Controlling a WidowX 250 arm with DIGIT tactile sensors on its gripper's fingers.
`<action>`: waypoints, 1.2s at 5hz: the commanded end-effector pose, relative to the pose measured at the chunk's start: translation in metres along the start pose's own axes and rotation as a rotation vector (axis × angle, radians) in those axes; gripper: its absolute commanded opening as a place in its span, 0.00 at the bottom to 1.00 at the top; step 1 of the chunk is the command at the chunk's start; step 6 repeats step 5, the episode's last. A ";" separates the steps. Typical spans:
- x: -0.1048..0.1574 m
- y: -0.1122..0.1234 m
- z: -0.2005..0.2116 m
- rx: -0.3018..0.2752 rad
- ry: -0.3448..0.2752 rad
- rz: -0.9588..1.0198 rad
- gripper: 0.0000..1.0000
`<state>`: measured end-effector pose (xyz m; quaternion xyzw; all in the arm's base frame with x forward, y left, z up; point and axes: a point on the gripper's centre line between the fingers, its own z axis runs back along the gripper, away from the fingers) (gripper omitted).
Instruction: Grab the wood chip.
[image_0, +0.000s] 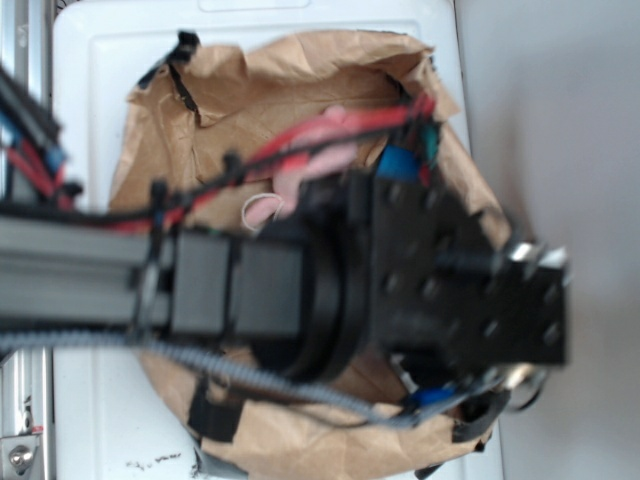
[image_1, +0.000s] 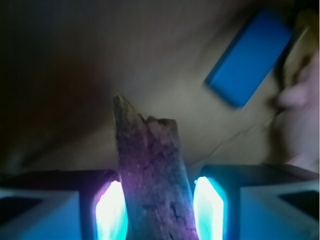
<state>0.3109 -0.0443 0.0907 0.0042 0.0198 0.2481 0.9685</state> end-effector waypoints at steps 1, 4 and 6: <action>0.008 0.035 0.078 -0.069 -0.050 -0.082 0.00; -0.021 0.069 0.098 -0.122 -0.113 -0.218 0.00; -0.028 0.065 0.093 -0.054 -0.315 -0.176 1.00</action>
